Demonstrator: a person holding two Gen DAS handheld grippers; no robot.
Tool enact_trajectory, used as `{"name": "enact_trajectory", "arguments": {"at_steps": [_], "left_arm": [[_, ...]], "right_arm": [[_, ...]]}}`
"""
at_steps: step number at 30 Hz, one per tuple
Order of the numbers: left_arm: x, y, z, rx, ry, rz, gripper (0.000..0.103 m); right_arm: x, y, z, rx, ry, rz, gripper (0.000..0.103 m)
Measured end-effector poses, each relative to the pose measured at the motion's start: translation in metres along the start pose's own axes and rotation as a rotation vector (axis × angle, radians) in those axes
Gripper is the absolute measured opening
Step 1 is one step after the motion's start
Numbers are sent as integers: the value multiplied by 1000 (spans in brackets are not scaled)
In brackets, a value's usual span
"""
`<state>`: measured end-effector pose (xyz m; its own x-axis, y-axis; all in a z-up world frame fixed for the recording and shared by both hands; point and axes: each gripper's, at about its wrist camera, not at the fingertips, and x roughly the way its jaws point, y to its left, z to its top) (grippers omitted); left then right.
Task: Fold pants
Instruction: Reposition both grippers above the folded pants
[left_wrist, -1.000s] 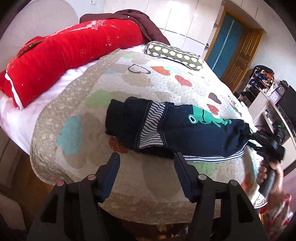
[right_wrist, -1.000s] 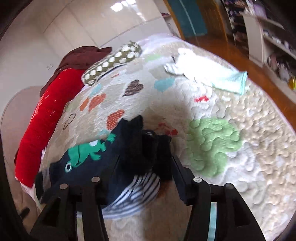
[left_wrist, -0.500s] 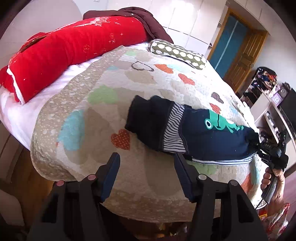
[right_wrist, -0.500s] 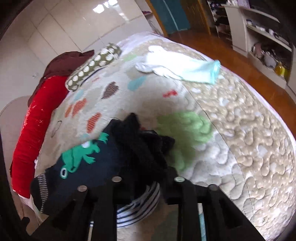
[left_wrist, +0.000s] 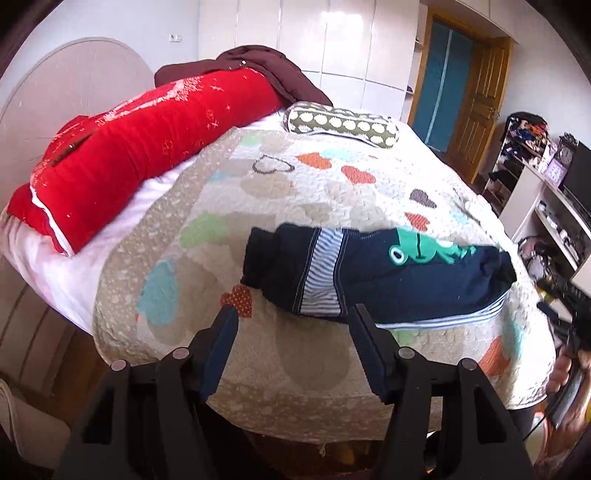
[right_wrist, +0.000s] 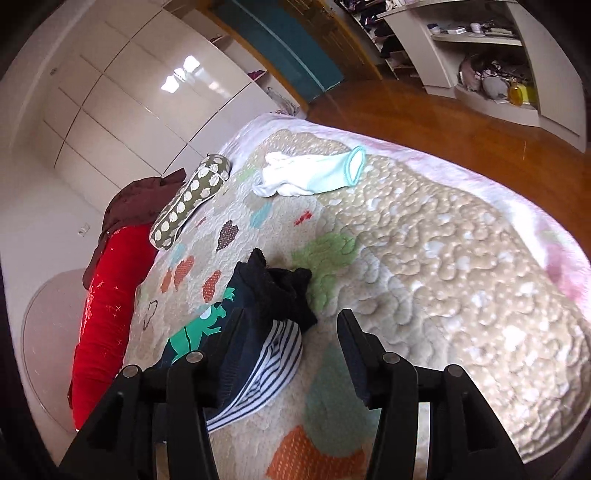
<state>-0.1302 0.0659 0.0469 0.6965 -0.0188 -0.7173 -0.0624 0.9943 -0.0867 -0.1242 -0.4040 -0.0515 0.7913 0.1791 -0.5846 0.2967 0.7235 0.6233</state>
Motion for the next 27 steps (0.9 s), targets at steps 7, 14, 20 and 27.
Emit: {"name": "enact_trajectory", "arguments": {"at_steps": [7, 14, 20, 27], "left_arm": [[-48, -7, 22, -5, -165, 67, 78], [-84, -7, 48, -88, -305, 155, 88], [-95, 13, 68, -276, -344, 76, 101], [-47, 21, 52, -293, -265, 134, 101]], "right_arm": [[-37, 5, -11, -70, -15, -74, 57], [-47, 19, -21, -190, -16, -135, 57], [-58, 43, -39, -384, -46, -214, 58], [-41, 69, -52, -474, -26, -156, 60]]}}
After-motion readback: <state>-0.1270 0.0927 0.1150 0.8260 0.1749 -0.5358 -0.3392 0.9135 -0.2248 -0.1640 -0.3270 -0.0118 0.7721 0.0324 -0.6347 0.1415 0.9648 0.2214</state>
